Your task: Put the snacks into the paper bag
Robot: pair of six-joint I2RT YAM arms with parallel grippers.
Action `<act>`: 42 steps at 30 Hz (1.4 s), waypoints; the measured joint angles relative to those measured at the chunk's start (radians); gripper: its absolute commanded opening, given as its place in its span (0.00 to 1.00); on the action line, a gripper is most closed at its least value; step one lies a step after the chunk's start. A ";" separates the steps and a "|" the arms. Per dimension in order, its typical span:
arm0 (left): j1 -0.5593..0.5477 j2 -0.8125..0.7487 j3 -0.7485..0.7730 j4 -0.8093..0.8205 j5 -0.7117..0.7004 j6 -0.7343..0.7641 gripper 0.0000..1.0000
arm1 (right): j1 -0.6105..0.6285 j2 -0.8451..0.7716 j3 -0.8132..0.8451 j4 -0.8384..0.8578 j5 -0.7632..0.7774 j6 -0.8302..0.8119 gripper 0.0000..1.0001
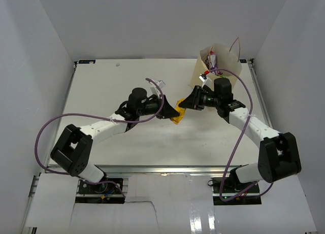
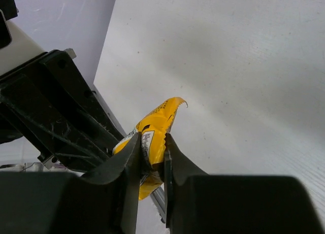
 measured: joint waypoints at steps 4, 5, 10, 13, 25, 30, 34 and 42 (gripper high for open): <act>0.000 -0.011 -0.006 0.016 -0.007 -0.027 0.64 | 0.000 0.000 0.031 -0.017 -0.031 -0.043 0.08; 0.000 -0.016 -0.006 0.019 -0.009 -0.028 0.81 | 0.000 0.000 0.055 -0.034 -0.039 -0.072 0.08; 0.000 -0.106 -0.034 0.008 -0.058 0.004 0.98 | -0.038 -0.010 0.267 -0.146 -0.089 -0.328 0.08; 0.000 -0.208 -0.045 -0.028 -0.113 0.056 0.98 | -0.135 -0.046 0.402 -0.166 -0.117 -0.481 0.08; 0.005 -0.437 -0.069 -0.324 -0.400 0.230 0.98 | -0.312 -0.080 0.632 -0.196 0.205 -0.864 0.08; 0.007 -0.482 -0.084 -0.415 -0.506 0.238 0.98 | -0.312 0.038 0.620 -0.186 0.455 -0.921 0.11; 0.008 -0.496 -0.084 -0.453 -0.560 0.237 0.98 | -0.313 0.117 0.574 -0.185 0.553 -0.935 0.48; 0.008 -0.510 -0.082 -0.529 -0.658 0.229 0.98 | -0.315 0.081 0.529 -0.232 0.603 -0.904 0.90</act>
